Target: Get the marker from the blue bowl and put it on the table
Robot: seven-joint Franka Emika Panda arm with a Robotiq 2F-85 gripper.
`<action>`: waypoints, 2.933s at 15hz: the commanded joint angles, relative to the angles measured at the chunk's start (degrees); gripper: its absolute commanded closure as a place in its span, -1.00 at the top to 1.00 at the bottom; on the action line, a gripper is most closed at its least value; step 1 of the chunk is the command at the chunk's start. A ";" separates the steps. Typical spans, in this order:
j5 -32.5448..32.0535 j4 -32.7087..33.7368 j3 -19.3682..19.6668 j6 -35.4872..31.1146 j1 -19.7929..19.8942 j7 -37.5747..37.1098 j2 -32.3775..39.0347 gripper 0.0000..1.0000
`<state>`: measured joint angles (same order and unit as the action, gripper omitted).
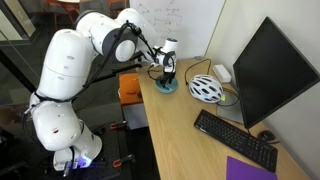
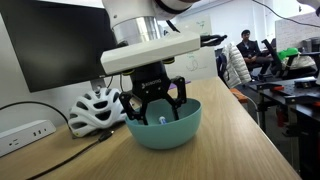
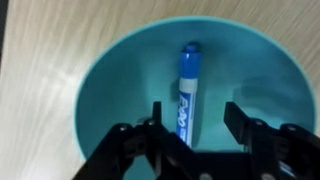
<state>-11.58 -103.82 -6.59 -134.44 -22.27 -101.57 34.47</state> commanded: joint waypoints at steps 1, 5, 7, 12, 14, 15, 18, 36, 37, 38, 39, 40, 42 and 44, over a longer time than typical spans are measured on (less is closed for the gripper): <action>1.48 1.67 1.51 0.38 -1.83 0.88 1.06 -0.20; 1.44 1.74 2.09 0.09 -2.50 0.29 1.03 -0.81; 2.50 1.61 1.76 0.19 -2.03 0.59 0.84 -1.00; 7.79 0.09 -0.08 3.78 -0.07 5.15 -2.27 -0.90; 9.63 -0.84 0.35 5.47 0.21 6.65 -4.99 -0.90; 9.80 -1.41 0.77 6.30 0.27 6.79 -6.83 -0.90; 9.95 -3.51 1.76 7.67 1.77 6.40 -12.15 -0.90; 3.52 -34.59 9.55 -9.94 16.90 6.38 -25.30 -0.90; 2.59 -34.87 9.90 -11.18 16.68 5.30 -24.58 -0.90; 3.46 -35.21 9.78 -12.35 16.76 5.74 -24.23 -0.90; 2.76 -35.31 10.14 -13.62 16.51 5.01 -23.86 -0.90; 2.60 -35.40 10.45 -14.57 16.30 4.23 -23.47 -0.90; 3.35 -35.36 10.54 -15.19 16.21 3.94 -23.15 -0.11; 2.98 -35.77 10.82 -15.65 16.02 2.98 -23.72 0.05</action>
<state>-7.68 -138.58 3.02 -148.07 -5.18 -95.99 11.61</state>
